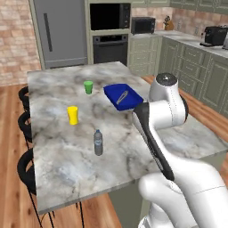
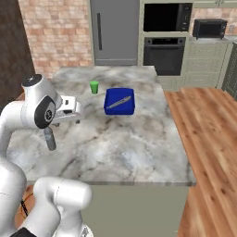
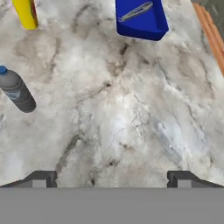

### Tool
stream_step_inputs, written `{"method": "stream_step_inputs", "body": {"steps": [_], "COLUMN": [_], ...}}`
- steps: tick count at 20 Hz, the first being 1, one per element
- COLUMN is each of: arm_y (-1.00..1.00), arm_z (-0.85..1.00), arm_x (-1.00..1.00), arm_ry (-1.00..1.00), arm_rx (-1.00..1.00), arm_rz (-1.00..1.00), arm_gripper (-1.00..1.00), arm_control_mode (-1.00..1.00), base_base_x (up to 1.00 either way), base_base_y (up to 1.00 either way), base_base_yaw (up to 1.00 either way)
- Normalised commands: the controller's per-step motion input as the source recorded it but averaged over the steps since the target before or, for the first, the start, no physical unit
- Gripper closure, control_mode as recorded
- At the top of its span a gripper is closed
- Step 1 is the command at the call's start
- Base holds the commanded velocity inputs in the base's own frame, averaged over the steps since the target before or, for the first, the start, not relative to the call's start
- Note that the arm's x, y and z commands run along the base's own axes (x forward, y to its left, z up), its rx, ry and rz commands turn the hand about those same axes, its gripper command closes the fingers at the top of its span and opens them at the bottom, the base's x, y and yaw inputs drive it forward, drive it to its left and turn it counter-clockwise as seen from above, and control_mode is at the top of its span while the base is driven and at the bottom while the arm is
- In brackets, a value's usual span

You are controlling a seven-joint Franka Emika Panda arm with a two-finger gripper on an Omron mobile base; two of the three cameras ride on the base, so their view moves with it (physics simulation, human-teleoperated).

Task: Place the drinks on the dining counter in a tight cluster.

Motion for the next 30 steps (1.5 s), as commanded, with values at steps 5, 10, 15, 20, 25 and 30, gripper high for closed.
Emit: {"method": "stream_step_inputs", "body": {"steps": [5,10,15,20,25,30], "arm_y": [-0.21,-0.03,-0.85,0.0,0.0,0.0], "arm_z": [0.4,0.0,0.0,0.0,0.0,0.0], "arm_x": [-0.59,-0.1,-0.73,0.0,0.0,0.0], "arm_ry": [-0.15,0.0,0.0,0.0,0.0,0.0], "arm_rx": [0.08,0.0,0.09,0.0,0.0,0.0], "arm_rz": [-0.08,-0.01,-0.26,0.0,0.0,0.0], "arm_gripper": [-1.0,-1.0,-1.0,-1.0,-1.0,-1.0], "arm_control_mode": [-1.0,-1.0,-1.0,1.0,1.0,1.0], "base_base_x": [0.0,0.0,0.0,-0.56,-0.33,0.18], "base_base_y": [0.0,0.0,0.0,-0.95,-0.82,-0.79], "base_base_yaw": [0.0,0.0,0.0,-0.45,-0.49,-0.66]}}
